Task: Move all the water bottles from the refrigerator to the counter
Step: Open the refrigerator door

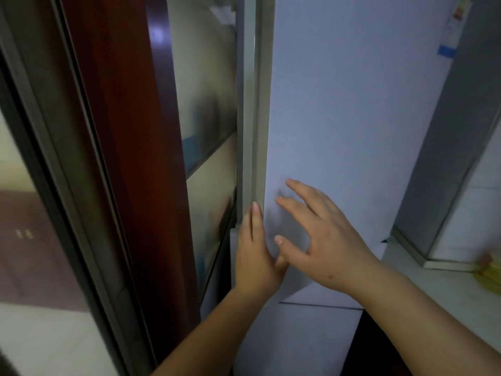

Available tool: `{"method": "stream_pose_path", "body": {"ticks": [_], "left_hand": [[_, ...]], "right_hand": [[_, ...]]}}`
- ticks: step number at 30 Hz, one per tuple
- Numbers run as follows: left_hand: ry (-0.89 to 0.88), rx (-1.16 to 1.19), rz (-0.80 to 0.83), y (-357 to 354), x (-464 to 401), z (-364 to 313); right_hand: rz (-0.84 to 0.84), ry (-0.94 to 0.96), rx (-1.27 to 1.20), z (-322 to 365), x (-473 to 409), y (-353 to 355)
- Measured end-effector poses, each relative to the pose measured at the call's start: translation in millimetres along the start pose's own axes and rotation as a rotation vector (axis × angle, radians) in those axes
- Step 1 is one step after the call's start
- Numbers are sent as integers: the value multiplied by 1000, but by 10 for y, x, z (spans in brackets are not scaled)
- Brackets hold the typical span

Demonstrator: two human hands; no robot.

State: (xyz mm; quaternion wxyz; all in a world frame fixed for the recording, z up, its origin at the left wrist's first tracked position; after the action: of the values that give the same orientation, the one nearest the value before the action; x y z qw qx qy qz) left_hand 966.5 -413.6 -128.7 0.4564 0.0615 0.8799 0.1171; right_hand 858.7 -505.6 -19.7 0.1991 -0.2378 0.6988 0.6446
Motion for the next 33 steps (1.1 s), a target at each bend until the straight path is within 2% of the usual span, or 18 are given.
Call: {"method": "stream_pose_path", "body": {"ticks": [4, 15, 22, 28, 33], "left_hand": [[-37, -13, 14, 10, 146, -226], [20, -15, 187, 15, 584, -1034], [-139, -256, 257, -135, 887, -1422], [-221, -226, 343, -301, 1080, -1666], [-298, -180, 447, -467, 1182, -1857]], "right_hand": [[15, 15, -26, -9, 300, 185], [28, -23, -10, -101, 1044, 632], [-69, -100, 67, -272, 1388, 941], [-204, -146, 127, -377, 1614, 1139], [-246, -154, 216, -458, 1722, 1259]]}}
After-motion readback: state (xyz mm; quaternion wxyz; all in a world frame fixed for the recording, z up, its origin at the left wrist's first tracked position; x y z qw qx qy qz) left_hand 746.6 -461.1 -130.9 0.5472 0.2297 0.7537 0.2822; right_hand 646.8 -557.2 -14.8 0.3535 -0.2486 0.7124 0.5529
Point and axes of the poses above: each hand's wrist, its own x-axis away from the middle knuckle, its own y-axis out of the back of the hand, z = x × y, the point moved 1 cm from there along -x, towards the middle knuckle, and after that the axes turned 11 degrees about x, right-handed, at the moved point
